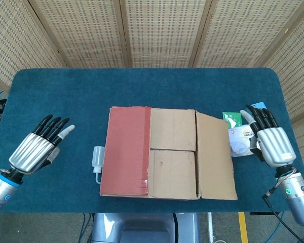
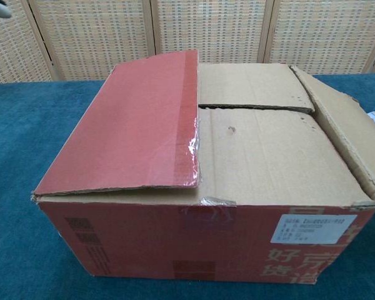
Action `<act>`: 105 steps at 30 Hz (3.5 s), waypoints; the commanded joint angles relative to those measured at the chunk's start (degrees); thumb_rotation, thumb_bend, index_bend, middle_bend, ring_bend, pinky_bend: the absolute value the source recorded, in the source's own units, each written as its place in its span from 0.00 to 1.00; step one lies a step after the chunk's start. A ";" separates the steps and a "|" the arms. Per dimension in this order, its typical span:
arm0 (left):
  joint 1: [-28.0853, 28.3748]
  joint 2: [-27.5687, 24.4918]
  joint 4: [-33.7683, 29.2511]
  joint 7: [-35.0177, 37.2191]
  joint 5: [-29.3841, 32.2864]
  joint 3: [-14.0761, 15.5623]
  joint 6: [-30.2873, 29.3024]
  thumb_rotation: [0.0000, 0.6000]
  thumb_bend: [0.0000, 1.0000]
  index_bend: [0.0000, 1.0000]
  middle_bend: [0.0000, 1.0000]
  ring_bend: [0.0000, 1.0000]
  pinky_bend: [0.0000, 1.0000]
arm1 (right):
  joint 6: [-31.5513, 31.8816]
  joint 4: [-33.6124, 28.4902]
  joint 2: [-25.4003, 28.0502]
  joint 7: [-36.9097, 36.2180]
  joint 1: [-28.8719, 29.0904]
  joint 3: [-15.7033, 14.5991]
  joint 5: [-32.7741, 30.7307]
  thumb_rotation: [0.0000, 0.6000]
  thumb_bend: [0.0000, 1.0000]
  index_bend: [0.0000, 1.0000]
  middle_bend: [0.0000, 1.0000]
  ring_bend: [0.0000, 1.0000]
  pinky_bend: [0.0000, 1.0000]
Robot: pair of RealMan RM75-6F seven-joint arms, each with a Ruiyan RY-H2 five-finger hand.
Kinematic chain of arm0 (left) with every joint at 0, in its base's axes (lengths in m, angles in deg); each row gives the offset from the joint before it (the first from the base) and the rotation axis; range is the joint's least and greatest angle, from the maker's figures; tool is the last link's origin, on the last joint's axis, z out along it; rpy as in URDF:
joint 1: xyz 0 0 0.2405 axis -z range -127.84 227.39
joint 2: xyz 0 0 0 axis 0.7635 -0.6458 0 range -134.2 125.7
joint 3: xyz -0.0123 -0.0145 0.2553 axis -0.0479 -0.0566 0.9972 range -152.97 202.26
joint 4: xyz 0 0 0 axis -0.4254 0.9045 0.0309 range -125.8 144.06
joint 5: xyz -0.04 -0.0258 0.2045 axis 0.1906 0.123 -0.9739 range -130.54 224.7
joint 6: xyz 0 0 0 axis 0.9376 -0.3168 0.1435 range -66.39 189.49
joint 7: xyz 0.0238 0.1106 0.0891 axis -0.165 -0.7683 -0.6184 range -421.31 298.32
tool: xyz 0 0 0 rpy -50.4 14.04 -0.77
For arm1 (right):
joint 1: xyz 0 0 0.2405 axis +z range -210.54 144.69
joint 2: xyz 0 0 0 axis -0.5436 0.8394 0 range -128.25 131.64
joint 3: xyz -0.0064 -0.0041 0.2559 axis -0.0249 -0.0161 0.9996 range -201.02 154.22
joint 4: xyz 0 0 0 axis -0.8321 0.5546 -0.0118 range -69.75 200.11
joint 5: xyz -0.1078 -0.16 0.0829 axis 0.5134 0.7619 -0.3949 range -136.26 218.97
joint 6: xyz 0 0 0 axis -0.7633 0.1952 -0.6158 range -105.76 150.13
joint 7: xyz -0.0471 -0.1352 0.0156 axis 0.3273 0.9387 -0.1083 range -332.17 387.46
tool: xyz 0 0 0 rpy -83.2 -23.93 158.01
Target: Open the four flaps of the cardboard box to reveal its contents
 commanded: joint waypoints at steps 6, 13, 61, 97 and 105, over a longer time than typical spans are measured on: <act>10.00 -4.20 -4.15 4.72 -2.59 -2.65 11.44 1.00 0.53 0.00 0.00 0.00 0.00 | 2.87 -0.23 -2.60 4.08 -3.27 -1.25 -1.40 1.00 0.67 0.00 0.00 0.00 0.00; 18.26 -3.86 -5.74 7.68 0.96 -5.23 21.56 1.00 0.53 0.00 0.00 0.00 0.00 | 4.33 0.57 -3.64 3.38 -5.27 -1.47 -1.91 1.00 0.44 0.00 0.00 0.00 0.00; 47.79 16.29 0.75 2.35 23.49 -5.07 42.99 1.00 0.86 0.25 0.22 0.03 0.00 | 4.06 2.52 -2.59 -1.62 -9.01 -0.45 -1.78 1.00 0.44 0.00 0.00 0.00 0.00; 44.25 10.01 -2.06 9.17 18.98 -3.36 38.50 1.00 0.90 0.32 0.40 0.20 0.00 | 2.89 1.95 -3.30 -0.13 -8.68 0.67 -2.63 1.00 0.44 0.00 0.00 0.00 0.00; 43.54 7.13 -3.50 11.23 17.69 -4.35 37.45 1.00 0.91 0.32 0.41 0.21 0.00 | 3.08 1.75 -3.20 -0.20 -8.82 0.86 -2.61 1.00 0.44 0.00 0.00 0.00 0.00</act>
